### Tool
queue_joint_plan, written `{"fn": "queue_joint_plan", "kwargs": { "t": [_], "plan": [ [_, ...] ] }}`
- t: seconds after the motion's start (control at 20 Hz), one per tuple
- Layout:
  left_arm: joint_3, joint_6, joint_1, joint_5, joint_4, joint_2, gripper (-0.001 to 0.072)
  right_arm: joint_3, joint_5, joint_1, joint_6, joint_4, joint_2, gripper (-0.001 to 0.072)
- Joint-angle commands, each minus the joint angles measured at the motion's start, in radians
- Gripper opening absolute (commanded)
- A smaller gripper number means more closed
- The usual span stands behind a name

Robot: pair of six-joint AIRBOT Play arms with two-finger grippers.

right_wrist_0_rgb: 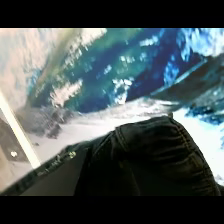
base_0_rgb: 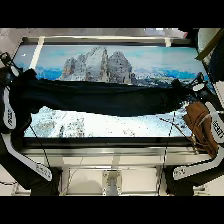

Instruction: Fold the clothes and pants, and hang the long-sleeved shirts on hangers.

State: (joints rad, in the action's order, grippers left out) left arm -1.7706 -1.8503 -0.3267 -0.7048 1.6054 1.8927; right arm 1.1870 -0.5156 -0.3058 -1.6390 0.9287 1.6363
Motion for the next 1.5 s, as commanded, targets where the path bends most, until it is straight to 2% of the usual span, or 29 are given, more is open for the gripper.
{"fn": "queue_joint_plan", "kwargs": {
  "t": [0.0, 0.15, 0.25, 0.3, 0.5, 0.6, 0.7, 0.75, 0.8, 0.9, 0.95, 1.0, 1.05, 1.1, 1.2, 1.3, 1.45],
  "plan": [
    [-0.042, -0.066, 0.002, 0.042, -0.021, -0.001, 0.0505, 0.030, 0.027, 0.004, -0.002, -0.035, 0.001, 0.0257],
    [-0.059, -0.063, 0.011, 0.030, -0.021, -0.034, 0.0504, 0.077, 0.021, 0.004, -0.018, -0.039, -0.002, 0.0255],
    [-0.059, -0.019, 0.041, 0.031, -0.021, -0.082, 0.0502, 0.109, -0.015, -0.014, -0.017, 0.005, -0.020, 0.0257],
    [-0.059, 0.034, 0.065, 0.031, -0.021, -0.107, 0.0502, 0.126, -0.063, -0.032, -0.016, 0.055, -0.036, 0.0257],
    [-0.059, 0.394, 0.262, -0.042, -0.021, -0.201, 0.0502, 0.190, -0.388, -0.137, 0.036, 0.317, -0.105, 0.0253],
    [-0.059, 0.488, 0.398, -0.098, -0.020, -0.211, 0.0502, 0.203, -0.532, -0.188, 0.036, 0.356, -0.118, 0.0252],
    [-0.059, 0.491, 0.531, -0.111, -0.019, -0.207, 0.0502, 0.201, -0.600, -0.227, 0.034, 0.351, -0.115, 0.0257],
    [-0.059, 0.491, 0.595, -0.108, -0.013, -0.207, 0.0502, 0.201, -0.603, -0.245, 0.052, 0.321, -0.105, 0.0328],
    [-0.059, 0.491, 0.653, -0.108, 0.014, -0.207, 0.0502, 0.201, -0.626, -0.268, 0.132, 0.242, -0.089, 0.0423],
    [-0.059, 0.490, 0.741, -0.111, 0.083, -0.207, 0.0502, 0.201, -0.682, -0.338, 0.315, 0.013, -0.034, 0.0474],
    [-0.059, 0.490, 0.777, -0.114, 0.100, -0.207, 0.0502, 0.201, -0.710, -0.369, 0.391, -0.067, -0.003, 0.0564],
    [-0.059, 0.490, 0.802, -0.121, 0.100, -0.207, 0.0502, 0.201, -0.736, -0.392, 0.454, -0.109, 0.027, 0.0611],
    [-0.059, 0.490, 0.824, -0.133, 0.100, -0.207, 0.0502, 0.201, -0.751, -0.406, 0.471, -0.114, 0.055, 0.0612],
    [-0.059, 0.490, 0.838, -0.138, 0.100, -0.207, 0.0502, 0.201, -0.765, -0.417, 0.473, -0.113, 0.086, 0.0698],
    [-0.059, 0.484, 0.849, -0.138, 0.096, -0.206, 0.0500, 0.201, -0.788, -0.425, 0.501, -0.126, 0.151, 0.0696],
    [-0.059, 0.430, 0.848, -0.139, 0.096, -0.206, 0.0485, 0.201, -0.835, -0.426, 0.585, -0.204, 0.224, 0.0694],
    [-0.059, 0.414, 0.848, -0.167, 0.096, -0.206, 0.0484, 0.201, -0.832, -0.418, 0.647, -0.297, 0.294, 0.0694]
  ]
}}
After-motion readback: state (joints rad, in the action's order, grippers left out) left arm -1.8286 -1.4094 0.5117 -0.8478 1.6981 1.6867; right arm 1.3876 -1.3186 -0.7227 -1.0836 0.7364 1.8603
